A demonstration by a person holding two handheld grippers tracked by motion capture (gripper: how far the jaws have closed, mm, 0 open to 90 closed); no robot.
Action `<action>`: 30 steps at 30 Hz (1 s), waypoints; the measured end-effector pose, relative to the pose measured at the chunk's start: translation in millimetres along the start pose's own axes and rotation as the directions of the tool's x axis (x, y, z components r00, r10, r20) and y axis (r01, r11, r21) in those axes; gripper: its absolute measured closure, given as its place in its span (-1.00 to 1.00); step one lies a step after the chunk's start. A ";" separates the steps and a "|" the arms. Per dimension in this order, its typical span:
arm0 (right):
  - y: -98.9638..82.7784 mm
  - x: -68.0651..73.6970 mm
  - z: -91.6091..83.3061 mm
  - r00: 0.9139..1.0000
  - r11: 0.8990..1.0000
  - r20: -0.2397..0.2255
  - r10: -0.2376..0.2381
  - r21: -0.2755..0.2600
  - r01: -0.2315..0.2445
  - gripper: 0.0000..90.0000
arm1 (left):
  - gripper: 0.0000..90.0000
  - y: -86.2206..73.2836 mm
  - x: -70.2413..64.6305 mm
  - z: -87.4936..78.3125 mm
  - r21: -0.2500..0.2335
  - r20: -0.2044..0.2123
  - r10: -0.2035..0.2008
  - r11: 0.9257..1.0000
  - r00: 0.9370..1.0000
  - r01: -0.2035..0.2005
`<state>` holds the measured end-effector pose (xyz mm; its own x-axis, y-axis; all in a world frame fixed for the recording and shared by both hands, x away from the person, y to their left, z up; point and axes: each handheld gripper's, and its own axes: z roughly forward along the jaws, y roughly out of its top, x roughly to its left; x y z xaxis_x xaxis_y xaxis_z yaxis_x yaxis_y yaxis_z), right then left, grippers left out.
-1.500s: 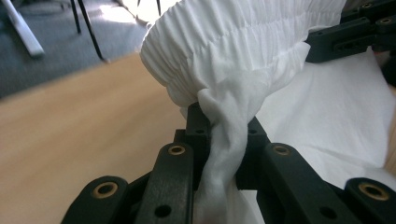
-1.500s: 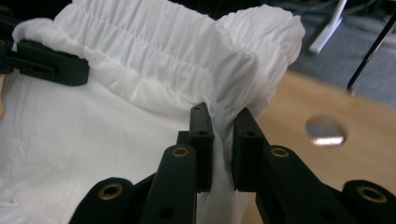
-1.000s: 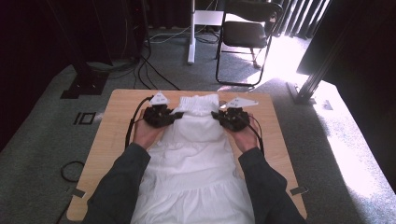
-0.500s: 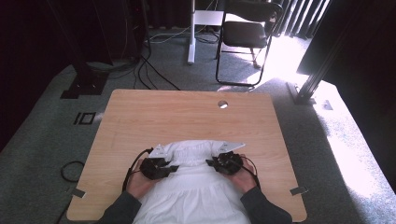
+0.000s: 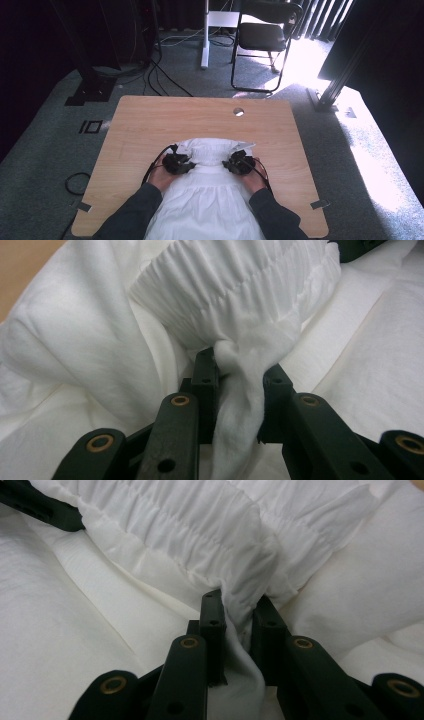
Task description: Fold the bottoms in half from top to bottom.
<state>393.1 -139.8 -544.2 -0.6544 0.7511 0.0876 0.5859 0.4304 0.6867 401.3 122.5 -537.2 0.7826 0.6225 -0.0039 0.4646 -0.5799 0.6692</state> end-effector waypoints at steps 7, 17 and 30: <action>22.1 -27.5 13.6 0.997 0.999 0.074 0.036 0.012 -0.037 0.76 | 0.69 29.0 20.7 24.0 0.005 -0.051 -0.010 1.000 0.999 0.010; 53.3 -49.7 39.9 0.972 0.983 0.144 0.183 -0.015 -0.183 0.76 | 0.71 59.6 36.3 43.4 0.063 -0.193 -0.057 0.996 0.980 0.070; 69.9 -49.6 -14.0 0.986 0.970 0.077 0.150 -0.203 -0.132 0.78 | 0.84 76.6 27.0 -21.8 -0.179 -0.091 -0.106 0.980 0.990 0.089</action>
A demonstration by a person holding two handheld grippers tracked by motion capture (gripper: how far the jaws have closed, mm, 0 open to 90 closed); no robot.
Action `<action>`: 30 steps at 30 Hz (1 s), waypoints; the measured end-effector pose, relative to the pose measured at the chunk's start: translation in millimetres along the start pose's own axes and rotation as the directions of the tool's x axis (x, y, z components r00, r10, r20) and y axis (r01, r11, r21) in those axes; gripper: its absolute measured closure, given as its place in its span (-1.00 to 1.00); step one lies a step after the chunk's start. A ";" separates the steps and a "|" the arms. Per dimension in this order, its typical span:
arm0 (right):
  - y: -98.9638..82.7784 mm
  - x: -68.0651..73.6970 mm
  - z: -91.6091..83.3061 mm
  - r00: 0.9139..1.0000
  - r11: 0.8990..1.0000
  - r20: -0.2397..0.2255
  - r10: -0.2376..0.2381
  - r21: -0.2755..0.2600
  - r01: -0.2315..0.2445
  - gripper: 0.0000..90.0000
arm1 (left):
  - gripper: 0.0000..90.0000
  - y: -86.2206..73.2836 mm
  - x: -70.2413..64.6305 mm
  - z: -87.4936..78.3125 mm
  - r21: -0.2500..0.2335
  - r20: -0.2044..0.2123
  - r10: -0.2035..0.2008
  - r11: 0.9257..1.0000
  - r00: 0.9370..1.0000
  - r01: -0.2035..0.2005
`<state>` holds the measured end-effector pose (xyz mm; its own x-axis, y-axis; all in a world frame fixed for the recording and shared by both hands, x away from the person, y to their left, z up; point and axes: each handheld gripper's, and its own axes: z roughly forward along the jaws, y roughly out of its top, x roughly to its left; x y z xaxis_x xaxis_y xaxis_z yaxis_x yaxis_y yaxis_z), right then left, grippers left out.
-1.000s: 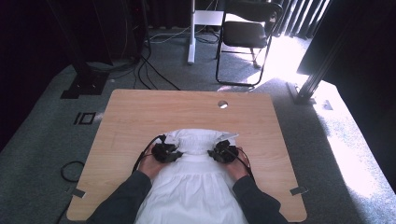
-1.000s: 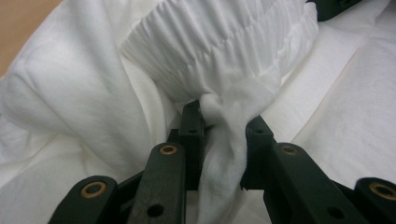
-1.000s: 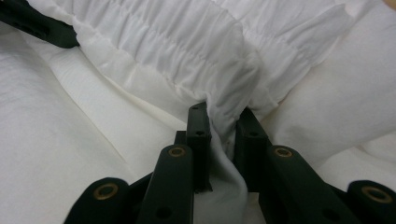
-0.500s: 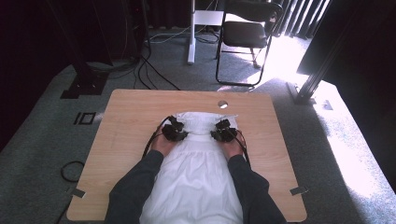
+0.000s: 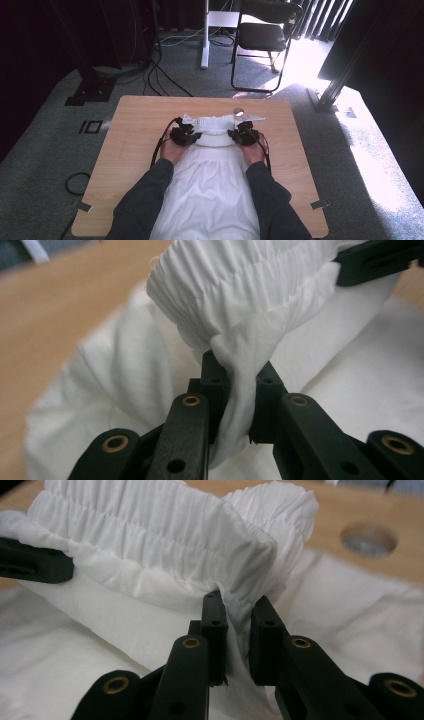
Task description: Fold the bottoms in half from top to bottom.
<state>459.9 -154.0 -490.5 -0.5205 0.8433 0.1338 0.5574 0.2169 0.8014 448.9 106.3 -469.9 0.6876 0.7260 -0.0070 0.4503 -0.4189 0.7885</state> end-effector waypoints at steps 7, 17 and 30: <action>37.0 17.0 -79.1 0.991 0.972 -0.058 -0.118 -0.213 0.103 0.81 | 0.87 30.1 -18.6 -67.9 -0.192 0.075 0.036 0.981 0.997 -0.021; -2.0 53.5 -142.2 0.951 0.940 -0.119 -0.285 -0.229 0.253 0.80 | 0.84 -13.1 -63.6 -121.7 -0.186 0.150 0.130 0.977 0.980 -0.102; -112.7 68.0 -103.4 0.951 0.977 -0.243 -0.191 0.050 0.208 0.79 | 0.80 -119.2 -88.7 -67.7 0.112 0.249 0.017 0.993 0.968 -0.046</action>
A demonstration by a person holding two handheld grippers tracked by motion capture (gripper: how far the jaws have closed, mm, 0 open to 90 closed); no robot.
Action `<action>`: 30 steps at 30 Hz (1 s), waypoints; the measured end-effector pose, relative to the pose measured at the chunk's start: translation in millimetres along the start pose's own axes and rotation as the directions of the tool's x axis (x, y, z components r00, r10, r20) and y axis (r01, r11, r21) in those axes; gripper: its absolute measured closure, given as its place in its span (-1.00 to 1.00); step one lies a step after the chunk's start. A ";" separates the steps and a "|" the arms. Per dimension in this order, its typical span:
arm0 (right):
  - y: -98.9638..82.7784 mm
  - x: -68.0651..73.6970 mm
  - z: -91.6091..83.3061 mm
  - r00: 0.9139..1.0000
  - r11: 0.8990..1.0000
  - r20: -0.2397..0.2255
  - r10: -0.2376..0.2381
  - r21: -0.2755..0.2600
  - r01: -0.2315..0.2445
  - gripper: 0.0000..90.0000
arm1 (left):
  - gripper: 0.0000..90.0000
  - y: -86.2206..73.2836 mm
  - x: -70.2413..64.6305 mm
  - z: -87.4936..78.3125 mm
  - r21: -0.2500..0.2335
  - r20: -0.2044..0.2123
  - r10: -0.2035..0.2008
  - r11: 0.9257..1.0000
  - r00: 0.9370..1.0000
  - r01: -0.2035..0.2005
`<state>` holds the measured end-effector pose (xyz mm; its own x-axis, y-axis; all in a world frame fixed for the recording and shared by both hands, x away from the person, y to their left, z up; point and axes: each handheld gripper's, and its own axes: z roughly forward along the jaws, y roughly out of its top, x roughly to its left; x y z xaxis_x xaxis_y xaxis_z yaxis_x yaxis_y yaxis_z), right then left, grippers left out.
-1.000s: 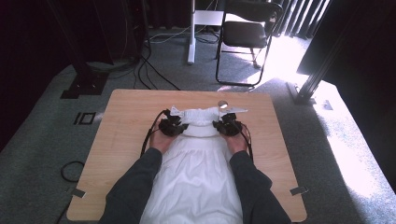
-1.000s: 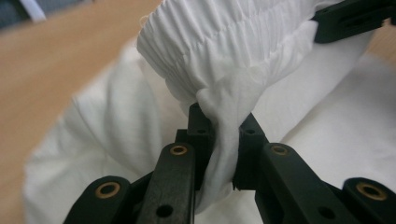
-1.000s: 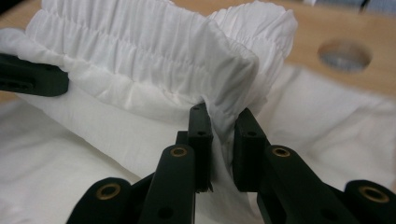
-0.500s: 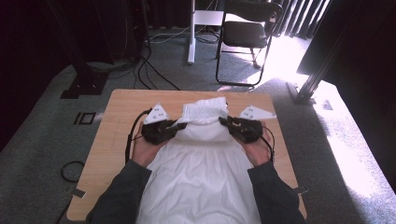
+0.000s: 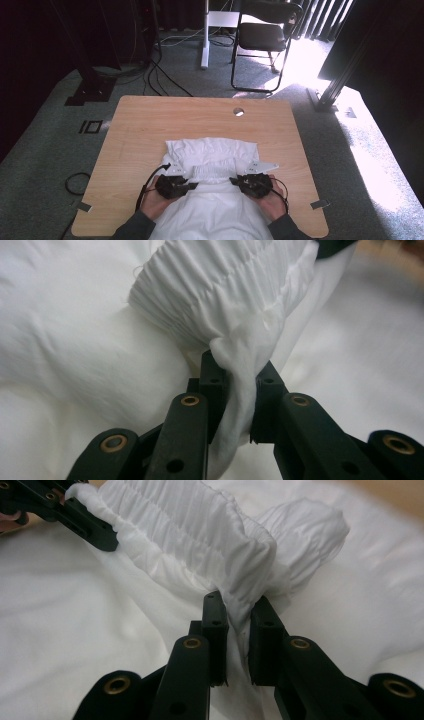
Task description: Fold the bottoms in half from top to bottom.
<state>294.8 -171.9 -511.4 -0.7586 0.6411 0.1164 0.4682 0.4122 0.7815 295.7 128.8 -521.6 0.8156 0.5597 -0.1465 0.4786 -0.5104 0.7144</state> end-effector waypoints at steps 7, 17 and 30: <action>-16.7 -5.7 32.6 0.999 0.994 0.041 0.031 0.103 -0.035 0.78 | 0.79 -7.0 16.0 22.5 0.040 -0.024 0.021 0.999 0.999 -0.020; 9.1 -21.8 67.5 0.994 0.990 0.053 0.096 0.096 -0.101 0.77 | 0.78 26.4 72.2 33.0 0.091 -0.133 0.045 0.995 0.990 -0.033; 63.9 -93.0 113.9 0.983 0.986 0.143 0.111 0.109 -0.127 0.76 | 0.77 61.0 118.9 57.3 0.056 -0.239 -0.045 0.997 0.970 0.060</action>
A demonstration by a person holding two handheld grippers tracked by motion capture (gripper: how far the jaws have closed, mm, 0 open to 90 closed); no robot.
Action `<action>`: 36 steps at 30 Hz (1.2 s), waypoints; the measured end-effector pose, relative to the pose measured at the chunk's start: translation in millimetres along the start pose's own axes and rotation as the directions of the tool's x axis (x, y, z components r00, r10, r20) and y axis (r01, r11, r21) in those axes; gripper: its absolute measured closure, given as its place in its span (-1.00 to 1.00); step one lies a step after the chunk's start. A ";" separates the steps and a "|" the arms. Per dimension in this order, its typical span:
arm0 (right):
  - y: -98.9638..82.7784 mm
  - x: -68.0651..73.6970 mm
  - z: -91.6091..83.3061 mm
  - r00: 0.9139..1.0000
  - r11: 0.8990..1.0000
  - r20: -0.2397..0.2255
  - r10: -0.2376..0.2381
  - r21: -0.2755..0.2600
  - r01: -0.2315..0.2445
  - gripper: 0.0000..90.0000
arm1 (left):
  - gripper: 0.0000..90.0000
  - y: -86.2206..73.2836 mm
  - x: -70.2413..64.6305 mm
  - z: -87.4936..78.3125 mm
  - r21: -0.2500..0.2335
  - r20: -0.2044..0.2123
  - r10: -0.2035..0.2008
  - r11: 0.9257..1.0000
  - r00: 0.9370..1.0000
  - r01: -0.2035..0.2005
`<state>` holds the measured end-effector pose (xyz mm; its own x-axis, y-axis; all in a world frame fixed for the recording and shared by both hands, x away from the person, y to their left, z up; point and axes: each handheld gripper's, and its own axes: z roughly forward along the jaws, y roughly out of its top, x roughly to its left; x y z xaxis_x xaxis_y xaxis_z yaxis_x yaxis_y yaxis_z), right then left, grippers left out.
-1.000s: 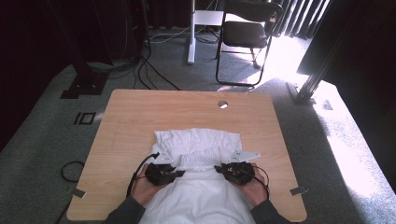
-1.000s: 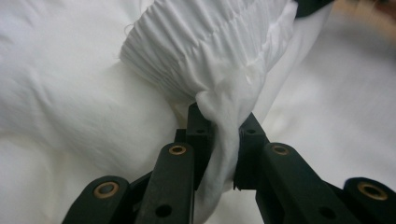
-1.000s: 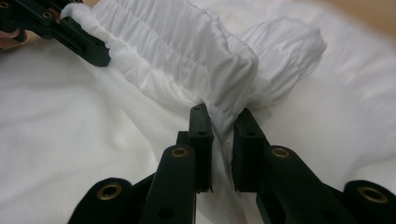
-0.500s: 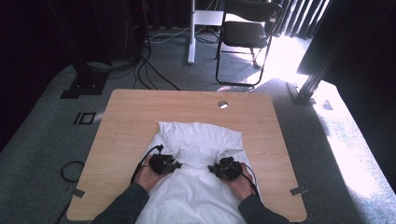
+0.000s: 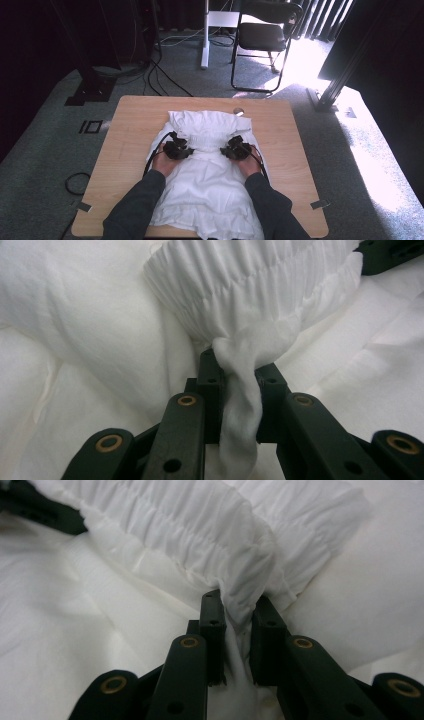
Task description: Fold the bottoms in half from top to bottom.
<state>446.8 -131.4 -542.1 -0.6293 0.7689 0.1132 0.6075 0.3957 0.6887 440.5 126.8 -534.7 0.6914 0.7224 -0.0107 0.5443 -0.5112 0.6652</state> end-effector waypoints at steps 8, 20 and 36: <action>8.6 -6.3 -0.4 1.000 1.000 -0.018 -0.015 -0.007 0.015 0.77 | 0.81 8.3 3.2 -4.4 -0.011 -0.006 -0.010 1.000 1.000 0.010; 21.2 20.7 -97.5 0.994 0.951 0.000 -0.105 -0.291 0.100 0.78 | 0.84 26.4 -35.5 -96.2 -0.298 0.037 0.059 0.954 0.998 -0.046; -22.0 66.0 -156.1 0.982 0.900 -0.066 -0.178 -0.415 0.136 0.78 | 0.83 -19.9 -78.6 -145.9 -0.380 0.107 0.130 0.922 0.986 -0.080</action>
<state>316.3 -167.8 -438.0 -0.7582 0.6511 0.0355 0.2603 0.2522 0.9320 306.1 148.1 -438.1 0.8032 0.5957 -0.0041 0.2656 -0.3520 0.8975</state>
